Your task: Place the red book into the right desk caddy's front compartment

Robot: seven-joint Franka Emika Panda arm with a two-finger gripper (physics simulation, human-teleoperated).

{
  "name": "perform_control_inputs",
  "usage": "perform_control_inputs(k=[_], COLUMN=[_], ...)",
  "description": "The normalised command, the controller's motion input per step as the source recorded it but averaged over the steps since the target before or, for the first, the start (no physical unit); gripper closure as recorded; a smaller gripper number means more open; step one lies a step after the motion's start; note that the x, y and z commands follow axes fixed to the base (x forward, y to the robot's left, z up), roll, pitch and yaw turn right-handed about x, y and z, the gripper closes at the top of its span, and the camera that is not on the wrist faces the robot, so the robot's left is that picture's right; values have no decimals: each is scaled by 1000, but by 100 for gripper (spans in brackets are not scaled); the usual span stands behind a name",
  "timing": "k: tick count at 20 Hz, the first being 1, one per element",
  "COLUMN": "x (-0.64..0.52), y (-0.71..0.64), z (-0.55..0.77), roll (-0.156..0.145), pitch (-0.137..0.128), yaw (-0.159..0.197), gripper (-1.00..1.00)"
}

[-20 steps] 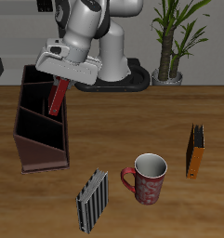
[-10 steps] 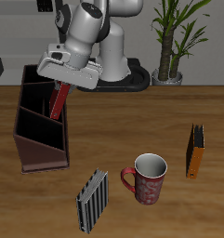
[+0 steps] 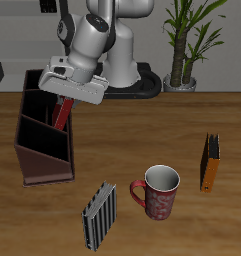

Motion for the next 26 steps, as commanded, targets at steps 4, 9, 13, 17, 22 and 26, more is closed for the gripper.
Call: perform_control_inputs(k=[4,9,13,17,22,26], x=[26,45,43,12,-1,39], y=[61,-12,-154,-88,-22,-51], z=[-171,-170,-209,-229,-217,-68], roll=[12,-7,-37,-18,-15,-26], pitch=[26,27,37,32,52,30], yaw=[-3,-5,-7,-23,-4,-2], gripper=[100,100,100,100,100,-100])
